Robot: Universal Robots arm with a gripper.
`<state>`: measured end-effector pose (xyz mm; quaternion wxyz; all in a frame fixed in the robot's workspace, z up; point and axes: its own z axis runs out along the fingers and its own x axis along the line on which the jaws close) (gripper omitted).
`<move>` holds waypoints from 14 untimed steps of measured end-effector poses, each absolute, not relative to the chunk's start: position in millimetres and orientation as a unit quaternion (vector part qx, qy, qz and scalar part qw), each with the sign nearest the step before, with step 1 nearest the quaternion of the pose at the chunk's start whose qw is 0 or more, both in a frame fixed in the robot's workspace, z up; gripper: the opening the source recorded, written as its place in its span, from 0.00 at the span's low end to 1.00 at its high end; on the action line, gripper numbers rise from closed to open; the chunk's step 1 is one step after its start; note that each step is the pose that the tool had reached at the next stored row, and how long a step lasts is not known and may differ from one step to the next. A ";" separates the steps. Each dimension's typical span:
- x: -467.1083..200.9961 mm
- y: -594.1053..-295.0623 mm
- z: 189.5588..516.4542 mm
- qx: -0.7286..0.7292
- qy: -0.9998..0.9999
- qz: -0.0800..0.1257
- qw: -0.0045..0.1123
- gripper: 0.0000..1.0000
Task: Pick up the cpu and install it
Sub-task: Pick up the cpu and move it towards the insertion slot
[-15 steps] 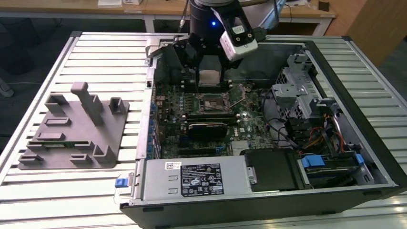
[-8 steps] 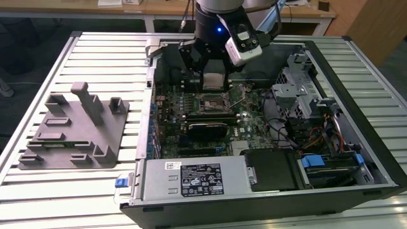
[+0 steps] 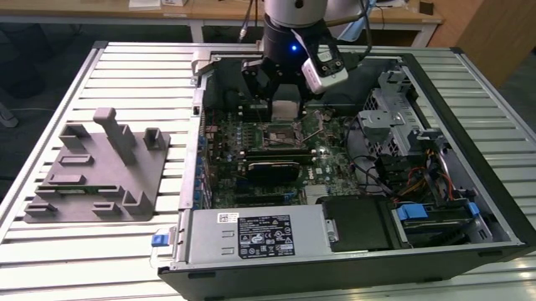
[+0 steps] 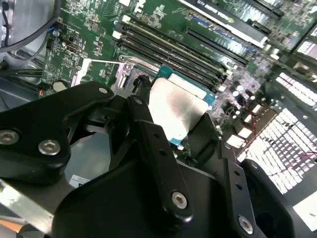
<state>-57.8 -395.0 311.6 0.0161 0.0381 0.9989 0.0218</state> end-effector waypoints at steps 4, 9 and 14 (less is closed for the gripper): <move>-55.7 -387.9 304.8 0.038 0.999 0.022 0.016 0.55; -54.1 -379.3 295.6 0.038 0.999 0.022 0.016 0.55; -53.4 -371.8 286.6 0.037 0.999 0.022 0.015 0.55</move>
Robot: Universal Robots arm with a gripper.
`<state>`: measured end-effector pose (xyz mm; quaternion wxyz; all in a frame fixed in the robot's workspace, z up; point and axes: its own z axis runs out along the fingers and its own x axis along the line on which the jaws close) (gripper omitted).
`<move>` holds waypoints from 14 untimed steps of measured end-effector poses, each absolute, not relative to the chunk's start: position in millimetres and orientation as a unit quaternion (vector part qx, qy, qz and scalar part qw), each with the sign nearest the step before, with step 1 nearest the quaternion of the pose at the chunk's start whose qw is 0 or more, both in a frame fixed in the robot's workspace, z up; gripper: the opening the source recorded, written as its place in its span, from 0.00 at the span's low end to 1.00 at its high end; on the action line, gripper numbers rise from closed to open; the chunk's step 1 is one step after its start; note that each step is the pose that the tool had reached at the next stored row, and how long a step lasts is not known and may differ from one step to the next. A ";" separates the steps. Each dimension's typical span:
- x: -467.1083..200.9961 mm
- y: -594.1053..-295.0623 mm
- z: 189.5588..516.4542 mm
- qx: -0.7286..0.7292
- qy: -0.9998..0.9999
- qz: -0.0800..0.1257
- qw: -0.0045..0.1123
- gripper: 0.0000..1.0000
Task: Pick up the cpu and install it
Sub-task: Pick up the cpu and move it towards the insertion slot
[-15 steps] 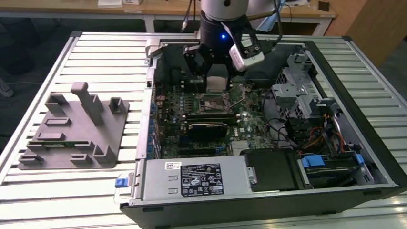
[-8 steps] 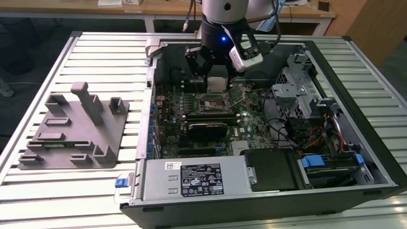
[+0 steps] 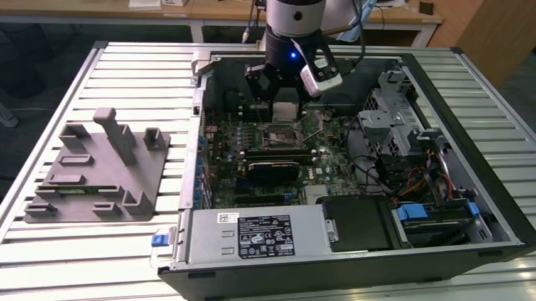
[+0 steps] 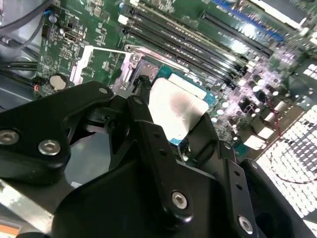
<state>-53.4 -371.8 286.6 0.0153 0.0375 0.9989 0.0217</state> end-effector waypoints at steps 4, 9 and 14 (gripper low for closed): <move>-52.8 -365.7 279.2 0.037 0.999 0.022 0.015 0.55; -49.6 -359.4 271.8 0.037 0.999 0.022 0.014 0.55; -45.9 -355.4 264.2 0.037 0.999 0.022 0.013 0.55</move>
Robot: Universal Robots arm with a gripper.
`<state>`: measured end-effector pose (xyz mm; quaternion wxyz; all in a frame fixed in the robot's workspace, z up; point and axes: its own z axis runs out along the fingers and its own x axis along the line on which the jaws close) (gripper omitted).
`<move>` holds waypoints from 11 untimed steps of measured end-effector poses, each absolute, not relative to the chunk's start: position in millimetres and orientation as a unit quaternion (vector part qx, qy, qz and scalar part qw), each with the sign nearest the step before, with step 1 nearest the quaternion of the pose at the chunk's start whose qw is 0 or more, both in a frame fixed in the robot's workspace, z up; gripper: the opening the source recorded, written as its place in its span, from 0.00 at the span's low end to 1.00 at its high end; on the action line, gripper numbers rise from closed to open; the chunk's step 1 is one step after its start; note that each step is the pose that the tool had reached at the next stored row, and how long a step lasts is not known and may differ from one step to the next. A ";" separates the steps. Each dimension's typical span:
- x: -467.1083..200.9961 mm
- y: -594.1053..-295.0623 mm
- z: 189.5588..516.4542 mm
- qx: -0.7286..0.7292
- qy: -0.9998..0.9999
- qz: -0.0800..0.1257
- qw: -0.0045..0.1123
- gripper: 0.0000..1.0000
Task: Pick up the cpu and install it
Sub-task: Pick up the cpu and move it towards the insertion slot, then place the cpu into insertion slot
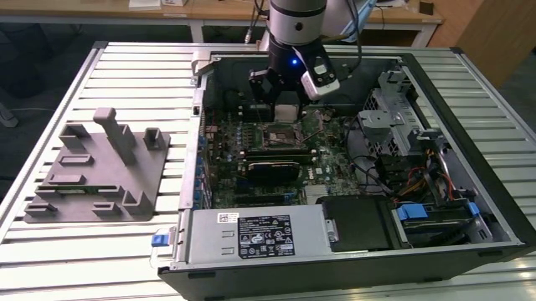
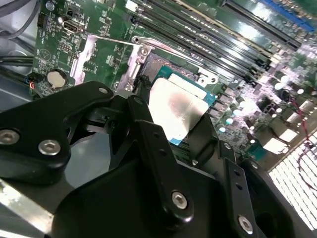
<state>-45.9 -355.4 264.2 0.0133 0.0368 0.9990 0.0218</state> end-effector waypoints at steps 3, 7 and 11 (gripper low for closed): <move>-44.6 -354.3 260.0 0.037 0.999 0.021 0.013 0.55; -44.6 -354.3 259.4 0.037 0.999 0.021 0.013 0.55; -44.6 -354.3 259.4 0.037 0.999 0.021 0.013 0.55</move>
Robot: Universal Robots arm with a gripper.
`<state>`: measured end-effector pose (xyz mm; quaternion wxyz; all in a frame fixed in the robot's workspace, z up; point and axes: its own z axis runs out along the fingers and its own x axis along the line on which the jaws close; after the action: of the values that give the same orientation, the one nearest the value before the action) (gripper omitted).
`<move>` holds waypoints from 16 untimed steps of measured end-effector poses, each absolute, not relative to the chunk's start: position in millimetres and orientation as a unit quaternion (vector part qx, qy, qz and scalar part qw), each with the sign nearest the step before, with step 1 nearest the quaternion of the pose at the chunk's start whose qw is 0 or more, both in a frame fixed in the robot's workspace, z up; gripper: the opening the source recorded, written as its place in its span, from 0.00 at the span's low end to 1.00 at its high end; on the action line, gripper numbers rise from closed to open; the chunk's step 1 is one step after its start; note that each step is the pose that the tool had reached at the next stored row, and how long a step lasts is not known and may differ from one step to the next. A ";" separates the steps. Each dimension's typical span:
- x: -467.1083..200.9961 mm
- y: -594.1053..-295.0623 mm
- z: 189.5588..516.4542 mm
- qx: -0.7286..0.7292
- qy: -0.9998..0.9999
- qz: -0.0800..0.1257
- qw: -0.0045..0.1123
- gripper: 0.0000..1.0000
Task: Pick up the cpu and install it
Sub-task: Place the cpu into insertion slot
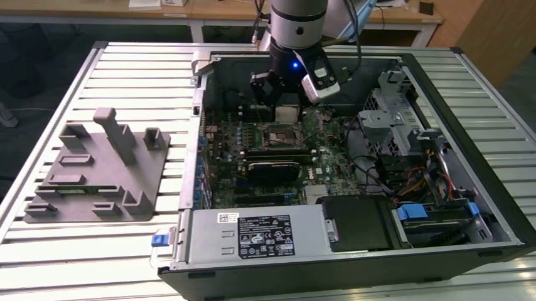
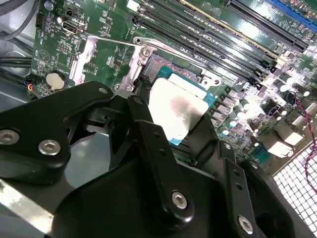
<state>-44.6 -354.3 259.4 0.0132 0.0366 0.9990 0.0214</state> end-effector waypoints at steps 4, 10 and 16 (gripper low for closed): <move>-44.6 -354.3 259.3 0.037 0.999 0.021 0.013 0.55; -44.6 -354.3 259.2 0.053 0.998 0.021 0.014 0.55; -44.6 -354.3 259.0 0.102 0.994 0.020 0.015 0.55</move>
<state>-44.6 -354.3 259.0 0.0146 0.1022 0.9944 0.0205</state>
